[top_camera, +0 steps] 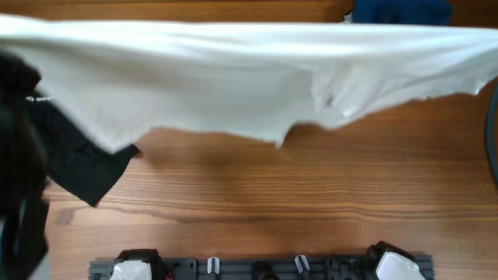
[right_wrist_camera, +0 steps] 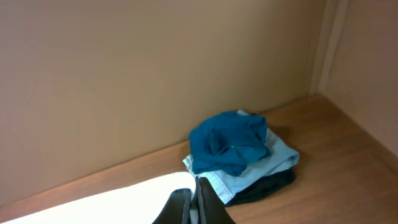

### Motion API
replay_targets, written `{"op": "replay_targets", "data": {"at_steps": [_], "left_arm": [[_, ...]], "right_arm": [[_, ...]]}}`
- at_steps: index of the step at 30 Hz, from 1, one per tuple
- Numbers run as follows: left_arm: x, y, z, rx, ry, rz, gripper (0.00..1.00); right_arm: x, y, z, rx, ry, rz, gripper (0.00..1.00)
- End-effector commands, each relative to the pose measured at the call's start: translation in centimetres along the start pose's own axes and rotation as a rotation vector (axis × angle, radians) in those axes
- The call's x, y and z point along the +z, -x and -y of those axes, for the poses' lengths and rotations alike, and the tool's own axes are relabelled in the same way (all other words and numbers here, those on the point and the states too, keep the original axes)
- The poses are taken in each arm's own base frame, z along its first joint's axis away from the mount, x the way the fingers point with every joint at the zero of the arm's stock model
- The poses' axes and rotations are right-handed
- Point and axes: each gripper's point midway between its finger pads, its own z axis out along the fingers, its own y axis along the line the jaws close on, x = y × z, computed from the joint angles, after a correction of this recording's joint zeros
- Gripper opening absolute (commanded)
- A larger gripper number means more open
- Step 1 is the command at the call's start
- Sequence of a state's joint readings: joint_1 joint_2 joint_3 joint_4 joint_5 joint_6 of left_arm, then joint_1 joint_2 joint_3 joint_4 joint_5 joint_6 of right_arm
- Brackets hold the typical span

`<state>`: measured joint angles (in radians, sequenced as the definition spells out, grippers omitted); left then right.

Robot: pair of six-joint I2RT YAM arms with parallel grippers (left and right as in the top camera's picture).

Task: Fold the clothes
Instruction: 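Lift and lay the white T-shirt flat across the table with both grippers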

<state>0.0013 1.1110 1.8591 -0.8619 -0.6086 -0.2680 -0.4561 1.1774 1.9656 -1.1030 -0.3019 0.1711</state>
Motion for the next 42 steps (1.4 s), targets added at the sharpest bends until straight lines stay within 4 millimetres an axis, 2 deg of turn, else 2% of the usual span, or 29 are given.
{"op": "replay_targets", "data": {"at_steps": [1, 4, 8, 10, 14, 17, 20, 24, 27, 30, 36, 38, 42], "left_arm": [[-3.6, 1.7, -2.2, -0.036, -0.018, 0.042, 0.04], [-4.4, 1.2, -3.0, -0.021, -0.01, 0.024, 0.04], [-3.7, 0.1, -2.9, 0.008, 0.007, -0.017, 0.04], [-2.4, -0.8, -2.3, 0.033, 0.019, -0.051, 0.04], [1.0, -3.4, -0.7, 0.093, 0.049, -0.135, 0.04], [4.4, -6.2, 0.7, 0.148, 0.078, -0.212, 0.04], [8.5, -9.8, 1.4, 0.207, 0.132, -0.301, 0.04], [13.5, -14.9, 1.7, 0.242, 0.199, -0.407, 0.04], [16.9, -18.7, 2.3, 0.274, 0.214, -0.472, 0.04], [20.1, -22.5, 3.1, 0.298, 0.221, -0.51, 0.04], [26.5, -30.7, 5.8, 0.284, 0.152, -0.559, 0.04], [28.5, -33.0, 6.3, 0.275, 0.145, -0.547, 0.04], [30.8, -36.3, 6.6, 0.269, 0.142, -0.537, 0.04]], "right_arm": [[-2.6, 0.8, 0.3, -0.003, -0.049, 0.062, 0.04], [-3.8, 0.9, -0.1, -0.018, -0.045, 0.086, 0.04], [-4.0, 1.1, -0.2, -0.034, -0.044, 0.098, 0.04], [-3.1, 0.9, 0.1, -0.029, -0.047, 0.076, 0.04], [0.1, 0.1, 0.6, -0.035, -0.022, -0.005, 0.04], [4.0, -1.2, 1.0, -0.026, 0.033, -0.102, 0.04], [9.1, -3.3, 1.4, -0.011, 0.074, -0.221, 0.05], [16.2, -7.0, 0.2, -0.023, 0.138, -0.36, 0.05], [21.8, -10.5, -0.9, -0.038, 0.164, -0.447, 0.04], [27.3, -14.8, -2.0, -0.063, 0.173, -0.524, 0.04], [37.1, -23.4, -3.8, -0.061, 0.205, -0.588, 0.04], [39.5, -25.4, -4.2, -0.061, 0.217, -0.579, 0.04], [41.8, -27.1, -4.6, -0.068, 0.234, -0.555, 0.04]]}}
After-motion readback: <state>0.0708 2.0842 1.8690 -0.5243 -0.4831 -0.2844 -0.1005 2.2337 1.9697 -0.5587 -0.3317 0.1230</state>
